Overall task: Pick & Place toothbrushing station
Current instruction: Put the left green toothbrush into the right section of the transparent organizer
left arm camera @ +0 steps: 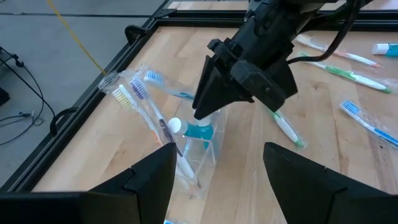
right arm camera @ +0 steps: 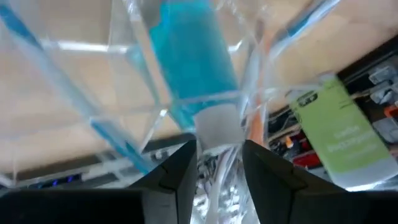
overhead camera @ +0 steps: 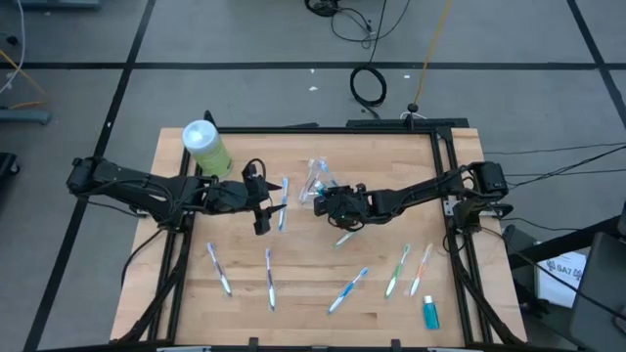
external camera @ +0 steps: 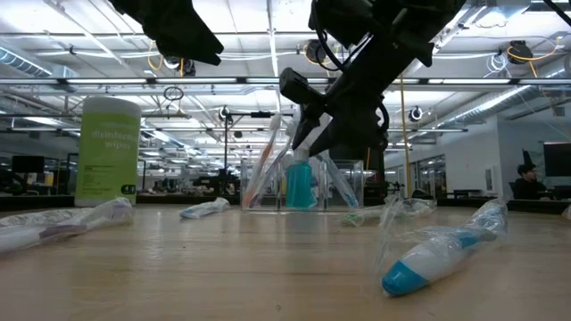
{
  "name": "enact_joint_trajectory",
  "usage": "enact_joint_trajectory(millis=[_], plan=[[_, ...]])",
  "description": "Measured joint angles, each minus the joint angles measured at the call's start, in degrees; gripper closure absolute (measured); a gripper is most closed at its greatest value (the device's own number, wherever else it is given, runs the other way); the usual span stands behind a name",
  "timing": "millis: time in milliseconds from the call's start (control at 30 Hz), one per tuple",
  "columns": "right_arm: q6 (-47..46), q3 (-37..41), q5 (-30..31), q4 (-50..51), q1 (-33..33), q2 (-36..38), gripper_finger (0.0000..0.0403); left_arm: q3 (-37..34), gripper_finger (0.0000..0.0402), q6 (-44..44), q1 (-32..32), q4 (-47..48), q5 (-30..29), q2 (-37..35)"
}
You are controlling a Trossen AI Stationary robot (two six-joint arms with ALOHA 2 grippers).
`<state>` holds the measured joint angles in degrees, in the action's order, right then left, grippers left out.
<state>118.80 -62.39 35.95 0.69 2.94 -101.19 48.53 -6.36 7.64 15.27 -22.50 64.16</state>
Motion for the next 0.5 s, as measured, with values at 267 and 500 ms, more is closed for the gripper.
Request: enact_joint_trajectory(millis=[267, 500], plan=[[-11.8, 0.0, 0.1, -4.3, 0.0, 0.0, 0.0278, 0.0, 0.0156, 0.0, 0.0, 0.0, 0.0, 0.0], [-21.1, 0.0, 4.6, -10.6, 0.0, 0.0, 0.0278, 0.0, 0.0156, 0.0, 0.0, 0.0, 0.0, 0.0]])
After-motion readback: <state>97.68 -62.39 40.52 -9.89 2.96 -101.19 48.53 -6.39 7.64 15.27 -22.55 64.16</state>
